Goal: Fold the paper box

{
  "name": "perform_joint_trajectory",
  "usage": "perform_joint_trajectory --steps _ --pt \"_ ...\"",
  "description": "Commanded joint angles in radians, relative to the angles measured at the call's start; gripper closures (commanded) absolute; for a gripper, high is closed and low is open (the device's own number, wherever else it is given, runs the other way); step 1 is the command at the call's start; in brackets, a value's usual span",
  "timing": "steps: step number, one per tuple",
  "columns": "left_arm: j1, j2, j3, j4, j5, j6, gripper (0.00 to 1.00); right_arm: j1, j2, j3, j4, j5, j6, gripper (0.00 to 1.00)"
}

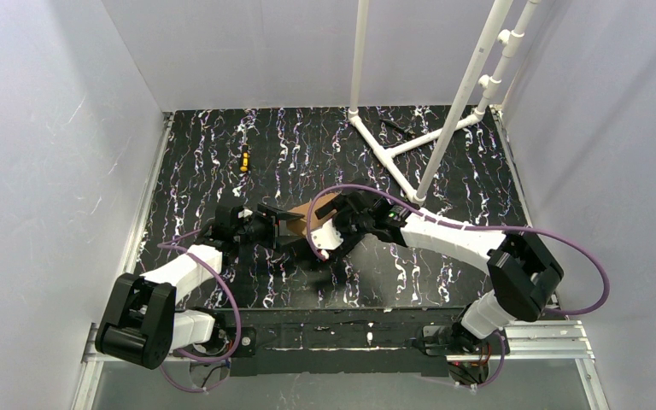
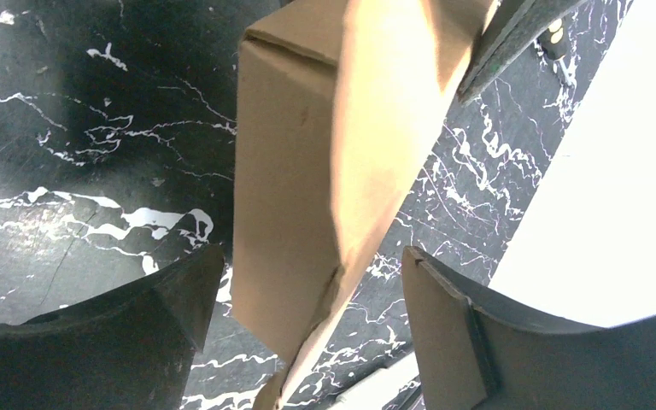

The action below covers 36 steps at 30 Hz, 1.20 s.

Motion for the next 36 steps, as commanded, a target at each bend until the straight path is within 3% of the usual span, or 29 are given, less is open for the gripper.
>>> perform_joint_trajectory --steps 1,7,17,33,36 --pt "0.005 0.006 0.023 -0.003 0.037 0.013 0.41 0.006 0.005 -0.008 0.076 0.006 0.039 0.21" --pt "0.005 0.002 -0.002 -0.003 0.035 0.019 0.41 0.006 0.026 0.001 0.085 -0.038 0.105 0.25" --pt "0.005 -0.013 -0.04 -0.002 -0.005 -0.03 0.47 0.008 0.018 -0.012 0.101 -0.101 0.22 0.02" --pt "0.004 -0.056 -0.079 0.003 -0.04 -0.1 0.48 0.011 0.097 -0.13 0.462 -0.028 0.206 0.0" --pt "0.006 -0.06 -0.079 0.003 -0.038 -0.099 0.46 0.011 0.104 -0.134 0.482 -0.031 0.205 0.08"
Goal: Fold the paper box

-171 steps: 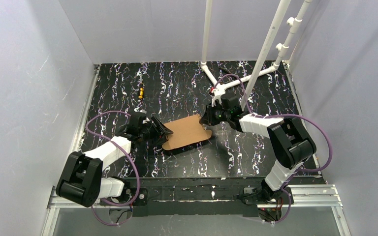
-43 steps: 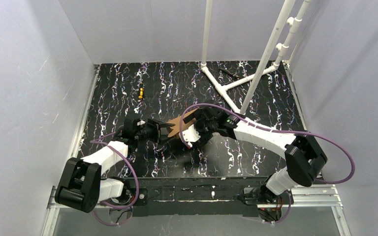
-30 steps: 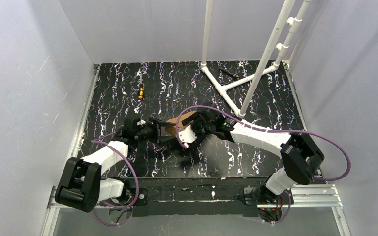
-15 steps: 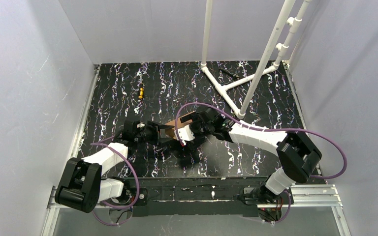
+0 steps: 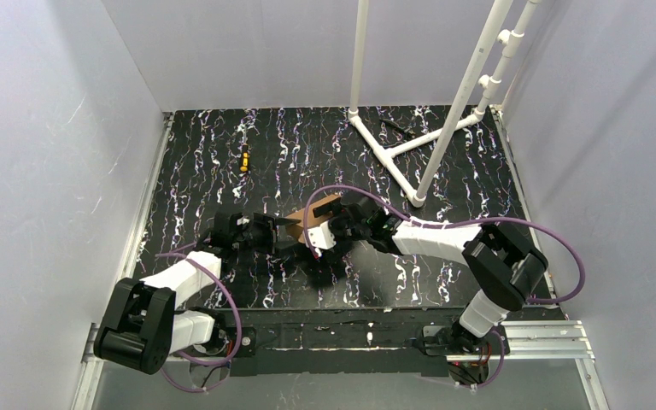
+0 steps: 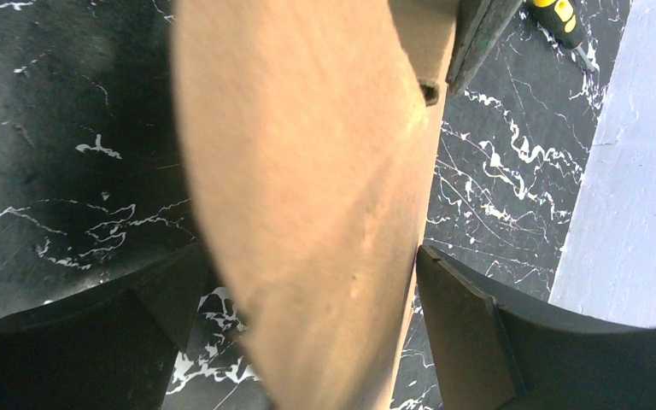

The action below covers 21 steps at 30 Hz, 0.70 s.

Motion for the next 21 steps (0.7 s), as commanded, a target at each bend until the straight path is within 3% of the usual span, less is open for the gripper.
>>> perform_joint_trajectory --steps 1,3,6,14,21 --pt "0.005 -0.031 -0.011 -0.006 0.002 -0.006 0.46 0.006 0.005 -0.004 0.13 0.009 0.008 0.16" --pt "0.005 -0.033 -0.008 -0.006 0.003 -0.001 0.44 0.007 0.001 -0.008 0.131 0.007 0.019 0.28" --pt "0.005 -0.036 -0.008 -0.003 0.004 0.01 0.42 0.005 -0.007 -0.015 0.125 0.006 0.018 0.33" --pt "0.055 -0.124 -0.005 0.003 0.017 0.19 0.27 0.005 -0.047 0.003 -0.008 -0.021 0.042 0.34" --pt "0.151 -0.273 -0.039 -0.04 0.059 0.504 0.1 0.002 -0.074 0.091 -0.248 -0.051 0.101 0.35"
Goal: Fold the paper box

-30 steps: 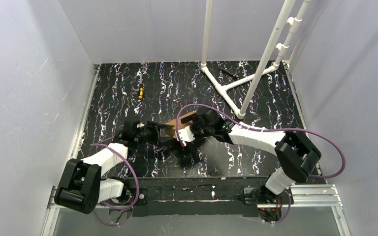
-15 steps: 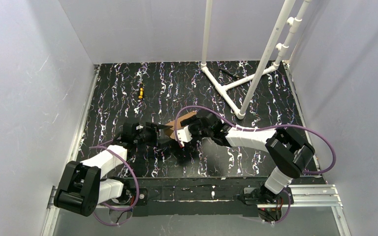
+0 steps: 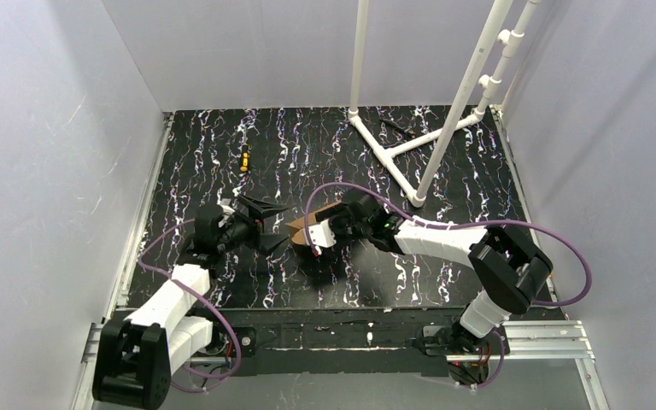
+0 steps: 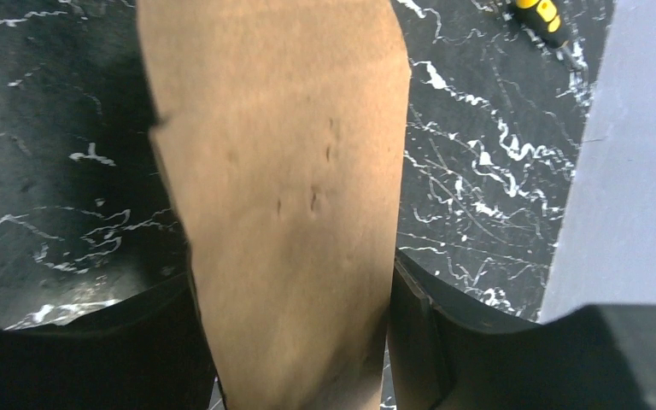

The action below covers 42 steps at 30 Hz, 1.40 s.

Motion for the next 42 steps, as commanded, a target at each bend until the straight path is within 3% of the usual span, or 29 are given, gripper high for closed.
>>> perform_joint_trajectory --steps 1,8,14,22,29,37,42 --pt "0.042 -0.071 -0.009 -0.072 0.052 0.294 0.09 0.002 -0.038 0.091 -0.222 -0.053 0.074 0.35" --pt "0.048 -0.189 0.16 -0.515 -0.143 0.75 0.02 0.002 0.0 0.231 -0.478 -0.054 0.162 0.35" --pt "0.05 -0.219 0.025 -0.245 -0.115 0.71 0.02 0.002 0.12 0.363 -0.641 -0.025 0.285 0.34" --pt "0.046 -0.292 -0.075 -0.186 -0.051 0.789 0.02 0.002 0.234 0.438 -0.693 0.018 0.376 0.27" --pt "-0.059 -0.42 -0.193 -0.089 -0.193 0.738 0.02 -0.029 0.24 0.475 -0.711 -0.006 0.409 0.17" --pt "-0.128 -0.286 -0.149 -0.008 -0.244 0.722 0.02 -0.071 0.228 0.494 -0.749 -0.102 0.398 0.11" --pt "-0.128 -0.199 -0.068 -0.006 -0.263 0.702 0.09 -0.095 0.237 0.509 -0.765 -0.144 0.397 0.11"
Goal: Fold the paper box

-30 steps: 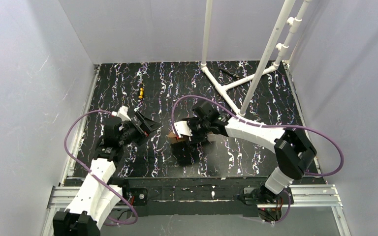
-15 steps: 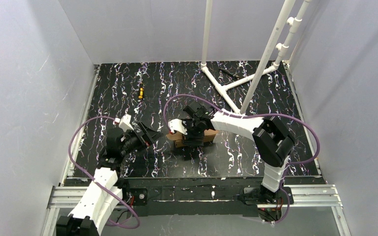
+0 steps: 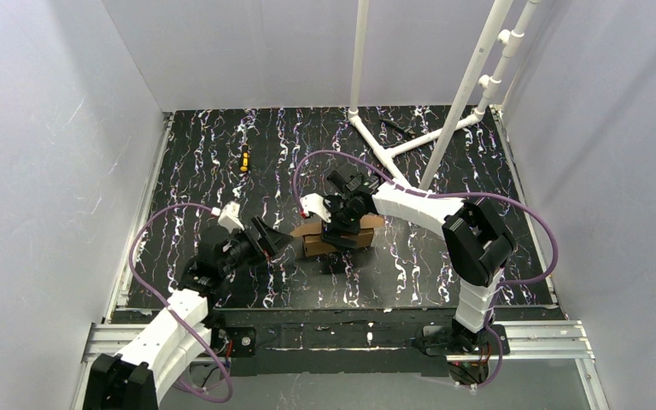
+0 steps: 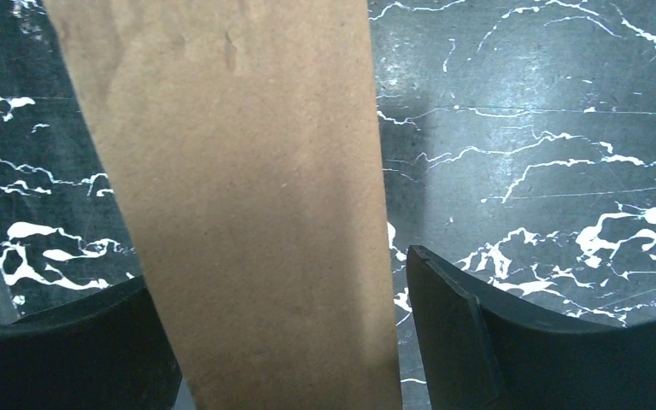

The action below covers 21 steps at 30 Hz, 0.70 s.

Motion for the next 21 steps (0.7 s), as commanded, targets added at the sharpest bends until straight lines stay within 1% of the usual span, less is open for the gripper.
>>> perform_joint_trajectory --steps 1,4,6,9,12,18,21 --pt "-0.005 0.06 0.099 0.048 -0.027 -0.011 0.09 -0.023 -0.01 0.062 -0.043 -0.083 0.011 0.11" --pt "-0.024 0.082 0.112 0.066 0.036 0.026 0.07 -0.044 -0.012 0.079 -0.064 -0.126 0.011 0.09" --pt "-0.051 0.062 0.097 0.077 0.063 0.056 0.05 -0.057 -0.015 0.089 -0.076 -0.158 0.008 0.08" --pt "-0.088 -0.005 0.036 0.082 0.012 0.073 0.04 -0.079 -0.015 0.094 -0.085 -0.201 0.007 0.07" --pt "-0.097 -0.034 -0.01 0.086 -0.048 0.072 0.04 -0.097 -0.006 0.102 -0.093 -0.227 0.006 0.07" --pt "-0.143 0.052 0.03 0.124 -0.077 0.069 0.06 -0.11 -0.005 0.108 -0.107 -0.272 -0.001 0.06" --pt "-0.173 0.116 0.065 0.127 -0.121 0.068 0.1 -0.114 -0.003 0.108 -0.1 -0.269 0.004 0.07"
